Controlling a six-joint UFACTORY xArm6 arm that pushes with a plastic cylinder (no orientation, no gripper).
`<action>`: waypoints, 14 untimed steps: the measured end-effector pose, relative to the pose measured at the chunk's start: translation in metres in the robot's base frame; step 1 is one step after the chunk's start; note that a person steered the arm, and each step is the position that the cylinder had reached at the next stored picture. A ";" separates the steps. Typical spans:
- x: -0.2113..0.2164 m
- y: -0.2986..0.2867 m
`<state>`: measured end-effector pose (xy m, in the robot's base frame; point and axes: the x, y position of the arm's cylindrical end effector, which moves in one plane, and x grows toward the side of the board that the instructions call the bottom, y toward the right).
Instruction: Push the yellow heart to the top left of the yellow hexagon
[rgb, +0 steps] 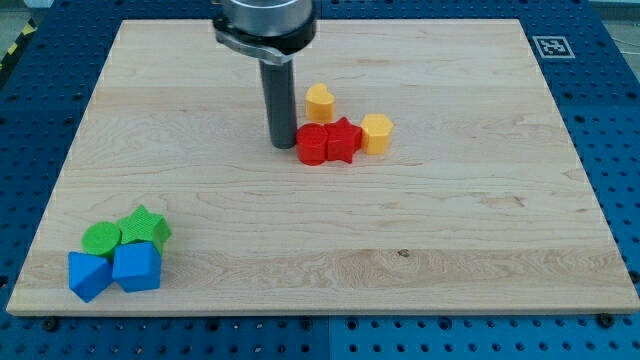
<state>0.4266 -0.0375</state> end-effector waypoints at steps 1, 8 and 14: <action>0.000 0.020; -0.098 -0.010; -0.063 0.054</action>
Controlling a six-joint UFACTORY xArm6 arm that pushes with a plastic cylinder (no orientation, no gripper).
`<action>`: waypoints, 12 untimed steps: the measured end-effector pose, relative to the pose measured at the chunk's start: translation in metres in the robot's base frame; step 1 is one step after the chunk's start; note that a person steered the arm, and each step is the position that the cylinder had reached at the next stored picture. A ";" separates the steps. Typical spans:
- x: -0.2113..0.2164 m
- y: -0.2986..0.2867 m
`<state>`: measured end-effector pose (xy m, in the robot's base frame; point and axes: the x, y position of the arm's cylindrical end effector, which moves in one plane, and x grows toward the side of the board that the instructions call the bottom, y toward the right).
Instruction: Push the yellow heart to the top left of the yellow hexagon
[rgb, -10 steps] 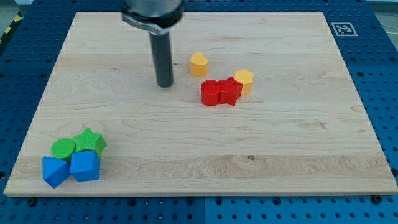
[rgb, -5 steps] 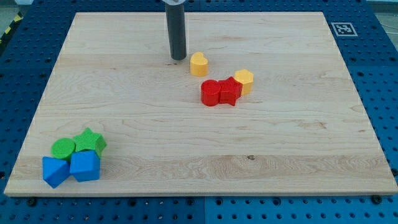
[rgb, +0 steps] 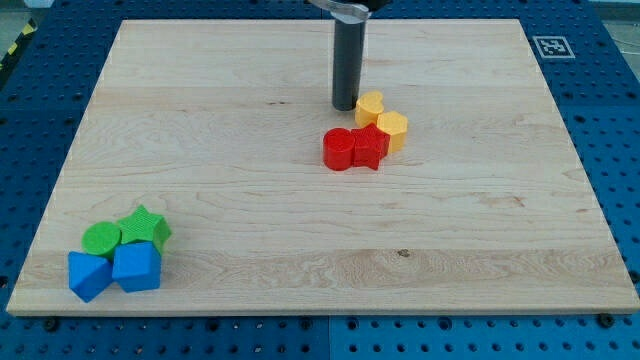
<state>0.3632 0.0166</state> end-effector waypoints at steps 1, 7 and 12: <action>-0.021 -0.014; 0.011 0.067; 0.000 0.062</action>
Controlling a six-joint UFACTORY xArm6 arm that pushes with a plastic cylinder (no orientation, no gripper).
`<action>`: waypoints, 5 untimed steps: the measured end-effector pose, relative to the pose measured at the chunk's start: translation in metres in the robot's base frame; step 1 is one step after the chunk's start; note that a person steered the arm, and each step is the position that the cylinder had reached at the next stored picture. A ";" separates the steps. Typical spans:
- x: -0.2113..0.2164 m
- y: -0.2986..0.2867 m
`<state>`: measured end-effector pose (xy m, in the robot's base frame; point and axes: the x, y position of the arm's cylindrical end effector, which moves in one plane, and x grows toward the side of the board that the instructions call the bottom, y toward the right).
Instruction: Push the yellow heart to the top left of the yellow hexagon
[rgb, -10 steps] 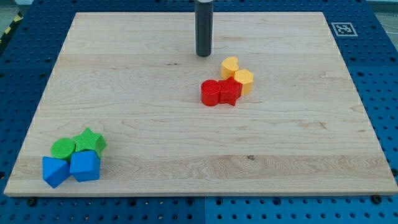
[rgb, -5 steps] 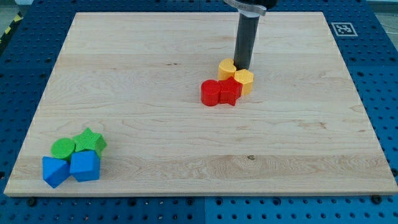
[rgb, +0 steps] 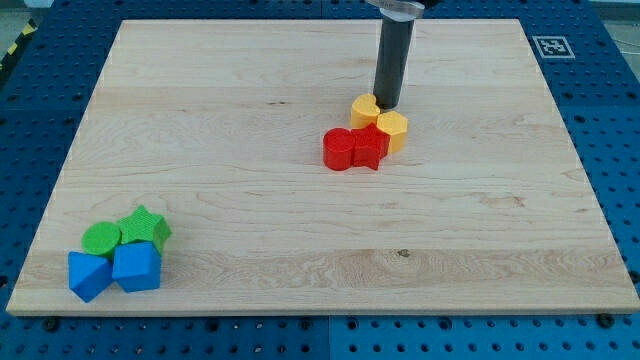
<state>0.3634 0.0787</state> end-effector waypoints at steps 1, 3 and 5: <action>0.000 0.000; -0.040 -0.023; -0.014 -0.024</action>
